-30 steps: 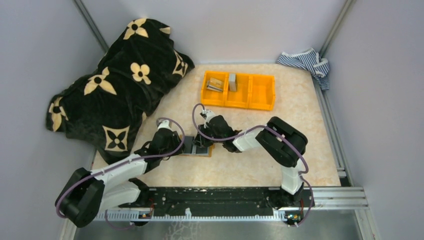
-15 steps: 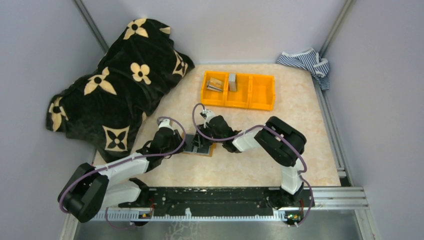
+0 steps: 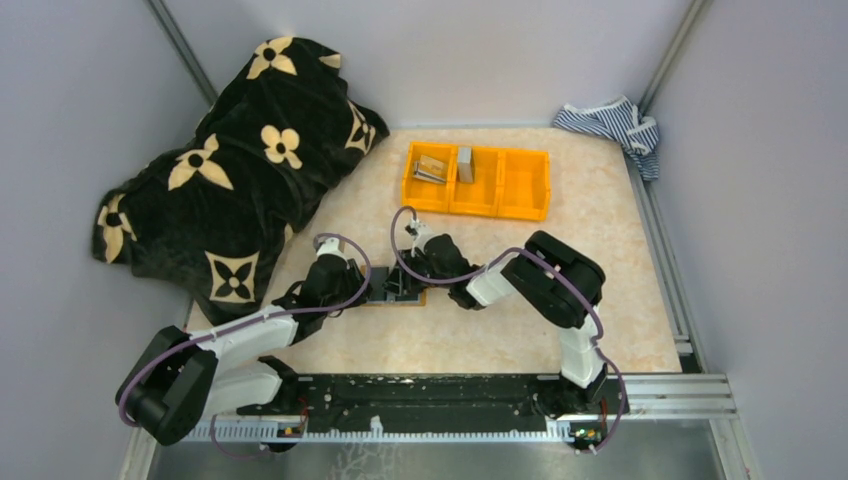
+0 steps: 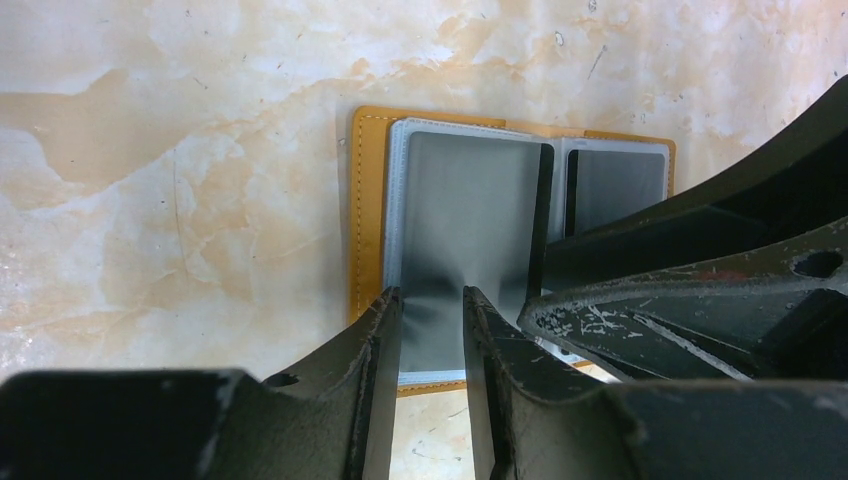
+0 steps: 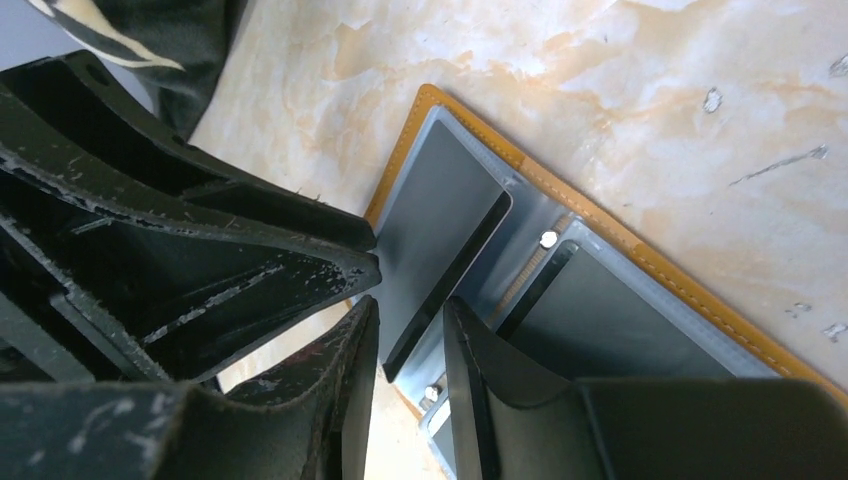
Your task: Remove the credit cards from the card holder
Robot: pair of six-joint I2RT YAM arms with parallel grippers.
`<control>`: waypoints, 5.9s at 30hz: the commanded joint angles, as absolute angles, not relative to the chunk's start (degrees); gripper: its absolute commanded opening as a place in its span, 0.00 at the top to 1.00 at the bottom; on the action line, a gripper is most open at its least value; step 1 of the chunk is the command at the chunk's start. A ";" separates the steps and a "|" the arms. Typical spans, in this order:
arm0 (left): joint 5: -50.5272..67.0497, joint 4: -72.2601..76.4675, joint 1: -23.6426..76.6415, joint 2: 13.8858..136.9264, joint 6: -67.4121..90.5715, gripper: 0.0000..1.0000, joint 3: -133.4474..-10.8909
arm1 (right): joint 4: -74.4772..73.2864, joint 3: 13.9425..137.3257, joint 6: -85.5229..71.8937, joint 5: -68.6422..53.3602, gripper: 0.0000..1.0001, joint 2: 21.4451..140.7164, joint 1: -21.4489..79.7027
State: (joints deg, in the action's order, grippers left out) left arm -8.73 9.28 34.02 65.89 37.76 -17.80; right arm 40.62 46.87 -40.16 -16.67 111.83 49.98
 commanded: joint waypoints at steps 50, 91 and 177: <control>-6.04 8.85 34.01 69.69 35.73 0.46 -18.43 | 40.35 33.75 -39.42 -22.07 1.00 96.91 40.58; 22.73 54.01 33.04 84.96 36.65 0.25 -38.24 | 9.25 46.45 -33.34 -32.84 1.00 66.64 22.59; 69.36 102.48 34.56 99.71 64.27 1.00 -37.11 | -35.07 62.68 -1.24 -48.87 0.57 69.54 25.40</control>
State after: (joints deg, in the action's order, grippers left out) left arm 67.61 86.17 34.37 100.79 64.34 -35.88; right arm -35.38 62.28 -2.48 -48.12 69.91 24.67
